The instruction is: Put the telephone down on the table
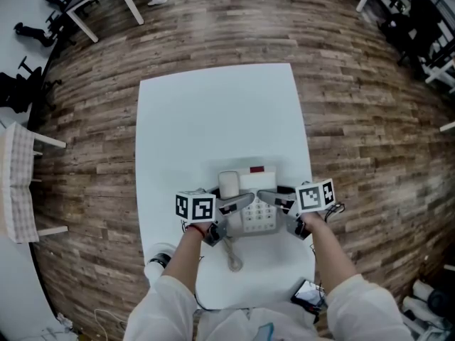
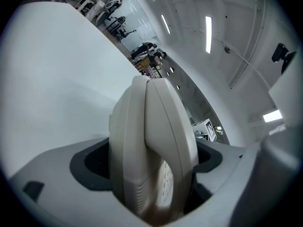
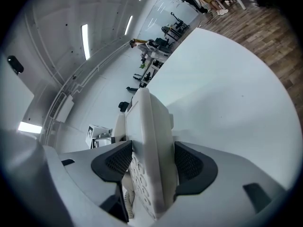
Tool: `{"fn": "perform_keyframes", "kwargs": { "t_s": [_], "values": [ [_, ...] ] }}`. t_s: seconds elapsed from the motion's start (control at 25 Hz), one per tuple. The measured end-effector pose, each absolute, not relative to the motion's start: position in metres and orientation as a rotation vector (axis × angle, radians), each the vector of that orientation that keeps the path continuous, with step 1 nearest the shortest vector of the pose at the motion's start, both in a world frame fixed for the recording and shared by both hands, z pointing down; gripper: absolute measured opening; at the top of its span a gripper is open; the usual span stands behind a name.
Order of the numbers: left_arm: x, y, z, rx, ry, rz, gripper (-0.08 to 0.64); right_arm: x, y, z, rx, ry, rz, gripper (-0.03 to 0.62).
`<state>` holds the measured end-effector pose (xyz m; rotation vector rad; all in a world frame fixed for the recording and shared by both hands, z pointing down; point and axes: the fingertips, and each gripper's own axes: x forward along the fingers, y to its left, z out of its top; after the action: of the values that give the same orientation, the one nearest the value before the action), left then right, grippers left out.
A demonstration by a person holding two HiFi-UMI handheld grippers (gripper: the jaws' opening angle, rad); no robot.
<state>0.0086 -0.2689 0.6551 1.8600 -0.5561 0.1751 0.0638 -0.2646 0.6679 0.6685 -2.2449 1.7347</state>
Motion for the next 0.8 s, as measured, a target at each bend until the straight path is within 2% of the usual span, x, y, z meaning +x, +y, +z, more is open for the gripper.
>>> {"fn": "perform_keyframes", "kwargs": {
  "t_s": [0.8],
  "values": [
    [0.0054,-0.2642,0.6602,1.836,-0.557,0.326,0.463,0.0639,-0.2672,0.6634,0.630,-2.330,1.738,0.282]
  ]
}}
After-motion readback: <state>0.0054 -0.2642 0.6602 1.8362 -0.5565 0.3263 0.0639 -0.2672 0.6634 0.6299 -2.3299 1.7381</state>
